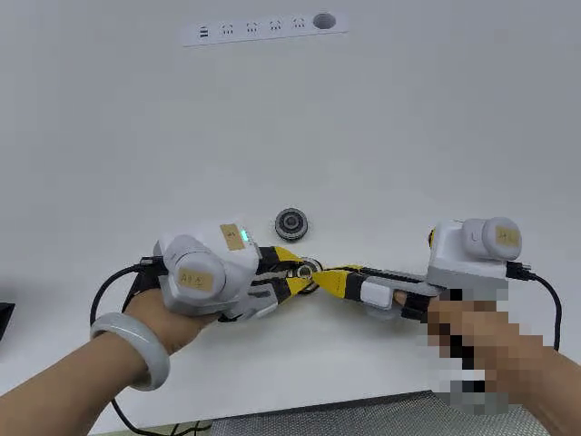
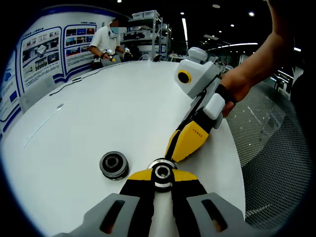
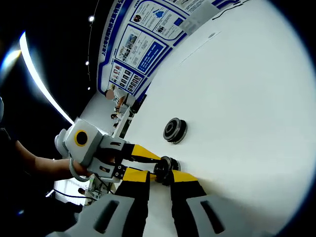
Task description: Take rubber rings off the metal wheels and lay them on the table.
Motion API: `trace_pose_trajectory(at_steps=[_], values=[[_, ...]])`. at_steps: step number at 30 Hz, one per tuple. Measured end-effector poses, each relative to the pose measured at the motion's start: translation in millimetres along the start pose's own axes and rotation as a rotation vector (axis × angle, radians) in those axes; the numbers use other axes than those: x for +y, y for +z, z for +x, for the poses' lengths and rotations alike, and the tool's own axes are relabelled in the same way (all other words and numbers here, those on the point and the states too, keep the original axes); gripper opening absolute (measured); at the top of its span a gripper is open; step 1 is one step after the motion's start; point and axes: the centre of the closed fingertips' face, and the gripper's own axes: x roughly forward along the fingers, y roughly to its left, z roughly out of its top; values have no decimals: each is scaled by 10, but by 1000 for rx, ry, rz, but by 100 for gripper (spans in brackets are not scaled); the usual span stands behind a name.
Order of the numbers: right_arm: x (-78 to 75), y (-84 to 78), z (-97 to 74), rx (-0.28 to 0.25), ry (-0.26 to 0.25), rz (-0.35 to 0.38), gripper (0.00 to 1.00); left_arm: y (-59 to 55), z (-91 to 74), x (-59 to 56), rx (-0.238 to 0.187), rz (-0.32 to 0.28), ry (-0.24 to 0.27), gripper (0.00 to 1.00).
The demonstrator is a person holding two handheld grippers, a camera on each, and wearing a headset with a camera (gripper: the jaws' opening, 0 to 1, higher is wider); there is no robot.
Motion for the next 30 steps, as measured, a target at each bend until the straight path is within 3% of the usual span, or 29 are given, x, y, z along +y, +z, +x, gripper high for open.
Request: trace_pose_trajectory(at_steps=[16, 30], values=[[-112, -4, 12, 18, -52, -8, 3, -1, 0, 1, 0, 4, 2, 11], [-86, 6, 5, 18, -56, -18, 2, -5, 1, -1, 3, 8, 0, 11]])
